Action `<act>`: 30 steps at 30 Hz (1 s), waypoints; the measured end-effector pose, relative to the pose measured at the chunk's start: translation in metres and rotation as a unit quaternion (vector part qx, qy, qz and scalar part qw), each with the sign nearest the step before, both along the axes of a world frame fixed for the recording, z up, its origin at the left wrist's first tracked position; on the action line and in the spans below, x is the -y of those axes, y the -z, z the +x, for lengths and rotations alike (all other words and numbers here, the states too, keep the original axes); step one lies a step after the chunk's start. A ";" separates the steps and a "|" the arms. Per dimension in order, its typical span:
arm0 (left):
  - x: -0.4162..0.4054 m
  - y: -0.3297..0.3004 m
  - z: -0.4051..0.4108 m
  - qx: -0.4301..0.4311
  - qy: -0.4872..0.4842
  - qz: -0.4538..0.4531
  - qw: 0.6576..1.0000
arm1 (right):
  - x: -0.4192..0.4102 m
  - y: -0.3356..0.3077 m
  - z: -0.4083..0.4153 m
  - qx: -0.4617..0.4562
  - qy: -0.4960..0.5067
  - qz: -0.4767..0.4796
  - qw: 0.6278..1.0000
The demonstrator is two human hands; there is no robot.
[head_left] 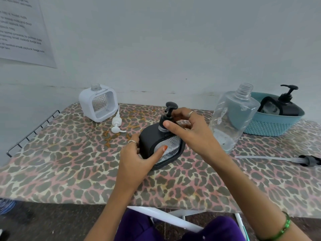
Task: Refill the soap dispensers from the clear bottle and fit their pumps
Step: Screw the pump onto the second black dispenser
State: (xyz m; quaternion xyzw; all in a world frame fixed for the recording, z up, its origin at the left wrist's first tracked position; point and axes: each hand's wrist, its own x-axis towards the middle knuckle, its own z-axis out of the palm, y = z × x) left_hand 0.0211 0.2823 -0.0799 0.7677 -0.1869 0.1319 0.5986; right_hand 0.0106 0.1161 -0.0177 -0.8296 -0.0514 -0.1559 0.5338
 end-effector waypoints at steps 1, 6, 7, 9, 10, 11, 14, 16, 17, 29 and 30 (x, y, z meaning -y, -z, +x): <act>0.000 0.000 0.000 0.000 0.000 0.000 1.000 | -0.001 0.000 0.000 -0.003 -0.001 -0.005 1.000; 0.000 -0.002 -0.002 -0.007 0.004 -0.005 1.000 | -0.006 -0.001 -0.001 0.008 0.014 -0.022 1.000; 0.000 -0.002 -0.002 -0.006 0.004 -0.004 1.000 | -0.008 -0.001 -0.001 0.011 0.018 -0.024 0.999; -0.001 -0.001 -0.002 -0.006 0.002 0.000 1.000 | -0.010 -0.001 -0.002 0.010 0.023 -0.032 0.999; -0.001 -0.001 -0.002 -0.006 0.001 0.001 1.000 | -0.010 -0.001 -0.003 0.006 0.020 -0.032 0.999; -0.001 -0.001 -0.002 -0.007 0.002 0.000 1.000 | -0.009 -0.002 -0.005 0.001 0.011 -0.029 1.000; 0.001 -0.003 -0.002 -0.007 0.006 -0.008 1.000 | -0.007 -0.005 -0.008 -0.005 -0.038 0.005 0.999; 0.001 -0.003 -0.003 -0.006 0.008 -0.009 1.000 | -0.005 -0.006 -0.010 -0.001 -0.050 0.018 0.999; 0.001 -0.004 -0.003 -0.006 0.008 -0.009 1.000 | -0.005 -0.006 -0.010 0.003 -0.042 0.010 0.999; 0.001 -0.005 -0.004 0.000 0.010 -0.009 1.000 | -0.011 0.000 -0.006 -0.026 -0.015 0.042 0.999; 0.000 -0.005 -0.003 0.000 0.010 -0.010 1.000 | -0.010 -0.002 -0.006 -0.024 -0.022 0.046 0.998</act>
